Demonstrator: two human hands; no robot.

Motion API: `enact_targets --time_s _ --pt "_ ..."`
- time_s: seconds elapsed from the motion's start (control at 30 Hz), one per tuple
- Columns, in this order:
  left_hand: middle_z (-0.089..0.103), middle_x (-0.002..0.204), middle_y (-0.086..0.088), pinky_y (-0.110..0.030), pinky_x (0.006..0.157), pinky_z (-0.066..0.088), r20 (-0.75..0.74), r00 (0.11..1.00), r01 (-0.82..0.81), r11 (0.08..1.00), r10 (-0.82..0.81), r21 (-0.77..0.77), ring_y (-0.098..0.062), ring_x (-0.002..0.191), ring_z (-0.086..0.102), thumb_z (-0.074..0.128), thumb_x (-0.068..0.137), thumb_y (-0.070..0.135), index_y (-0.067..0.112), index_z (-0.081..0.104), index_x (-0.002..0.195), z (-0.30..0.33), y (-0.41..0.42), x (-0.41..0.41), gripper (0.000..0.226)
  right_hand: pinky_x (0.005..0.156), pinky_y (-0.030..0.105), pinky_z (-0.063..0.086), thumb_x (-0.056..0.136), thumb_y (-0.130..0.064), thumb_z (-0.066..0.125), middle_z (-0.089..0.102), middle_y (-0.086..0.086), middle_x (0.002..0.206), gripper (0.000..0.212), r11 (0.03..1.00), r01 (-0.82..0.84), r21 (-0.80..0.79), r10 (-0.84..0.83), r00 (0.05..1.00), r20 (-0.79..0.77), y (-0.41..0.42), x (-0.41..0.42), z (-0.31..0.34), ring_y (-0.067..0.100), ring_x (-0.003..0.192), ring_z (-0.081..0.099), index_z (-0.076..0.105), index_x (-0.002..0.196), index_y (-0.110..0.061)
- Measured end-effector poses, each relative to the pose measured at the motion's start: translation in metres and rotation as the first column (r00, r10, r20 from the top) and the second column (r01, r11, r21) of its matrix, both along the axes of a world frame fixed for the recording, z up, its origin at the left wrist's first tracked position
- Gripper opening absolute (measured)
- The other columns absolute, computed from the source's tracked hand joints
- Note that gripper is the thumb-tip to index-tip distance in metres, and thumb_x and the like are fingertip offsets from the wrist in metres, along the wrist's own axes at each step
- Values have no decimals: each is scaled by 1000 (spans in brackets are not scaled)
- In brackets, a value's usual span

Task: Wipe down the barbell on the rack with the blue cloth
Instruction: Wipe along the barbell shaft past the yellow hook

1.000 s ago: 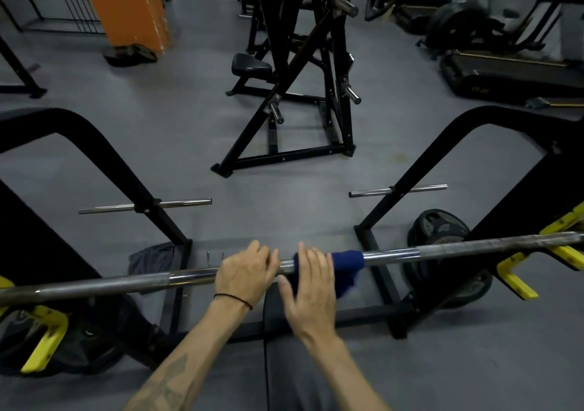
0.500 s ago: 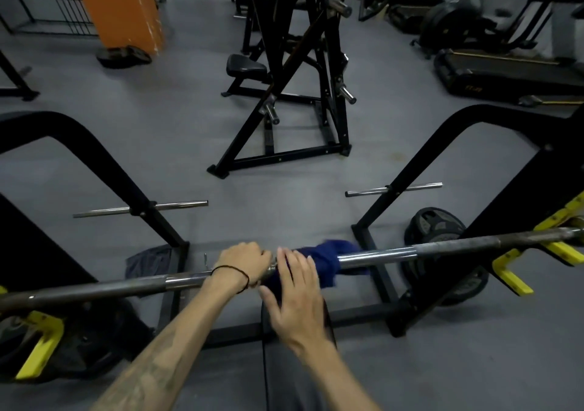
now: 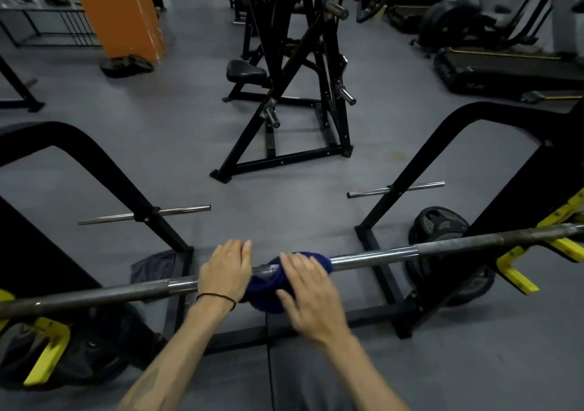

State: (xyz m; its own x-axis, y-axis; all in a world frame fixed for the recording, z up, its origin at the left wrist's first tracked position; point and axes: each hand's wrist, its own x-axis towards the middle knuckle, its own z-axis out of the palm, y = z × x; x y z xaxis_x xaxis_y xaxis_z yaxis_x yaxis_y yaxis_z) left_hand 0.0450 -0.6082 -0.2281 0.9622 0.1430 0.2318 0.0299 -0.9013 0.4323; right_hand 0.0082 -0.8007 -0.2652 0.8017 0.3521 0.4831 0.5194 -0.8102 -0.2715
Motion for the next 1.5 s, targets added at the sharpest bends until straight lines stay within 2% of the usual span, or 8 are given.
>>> enact_targets --time_s 0.27,0.47,0.7,0.9,1.1,1.23,1.4,1.5 --pt "48 62 0 -35 44 41 199 976 59 986 -89 153 -25 55 52 40 98 33 15 51 64 -12 8 -11 40 119 52 27 107 -48 32 59 21 136 63 743 580 334 -586 805 -92 -51 24 0 39 134 48 54 140 1" --pt "51 64 -1 -35 43 39 185 976 77 979 -112 189 -26 53 53 41 97 33 16 53 65 -11 9 -13 38 124 43 24 107 -49 37 33 5 163 63 1000 7 16 -7 1000 -21 1 -14 -6 24 149 35 37 156 -9" --pt "52 63 -2 -36 42 41 123 990 39 974 -68 223 -25 53 54 40 97 33 16 54 64 -9 1 -9 39 119 53 28 107 -49 31 53 20 145 64 794 533 293 -533 842 -86 -47 12 -7 41 137 46 49 145 0" --pt "58 58 -2 -30 41 40 86 988 99 948 -131 301 -25 45 58 38 96 33 17 58 62 -5 9 -5 43 107 36 45 105 -55 37 58 10 144 65 989 98 113 -94 995 -40 22 -14 -6 23 133 52 44 150 -9" --pt "71 95 -15 -40 74 48 -350 936 135 951 -30 279 -36 87 66 34 105 35 9 71 92 12 7 14 46 115 43 35 106 -52 29 60 16 139 64 876 473 99 -473 881 -18 -102 18 -2 34 130 55 54 143 -5" --pt "70 64 -7 -26 51 47 -707 703 148 988 -76 41 -24 53 65 43 90 23 8 72 76 25 8 33 36 108 58 36 105 -49 38 61 12 115 52 825 455 334 -447 888 -105 -20 13 9 35 114 54 61 120 -4" --pt "72 87 -9 -35 66 42 -369 929 102 949 16 297 -32 85 69 32 103 37 13 71 101 17 8 18 46 125 40 19 107 -56 33 29 2 165 68 996 54 69 -46 992 -116 17 -15 3 16 155 20 29 159 -13" --pt "67 67 -8 -35 51 41 -167 980 164 917 -109 363 -33 58 66 32 99 36 16 70 82 8 16 -6 47 122 46 28 107 -48 38 39 6 160 61 983 182 -8 -182 983 -7 -63 7 -5 23 149 35 42 154 -10"
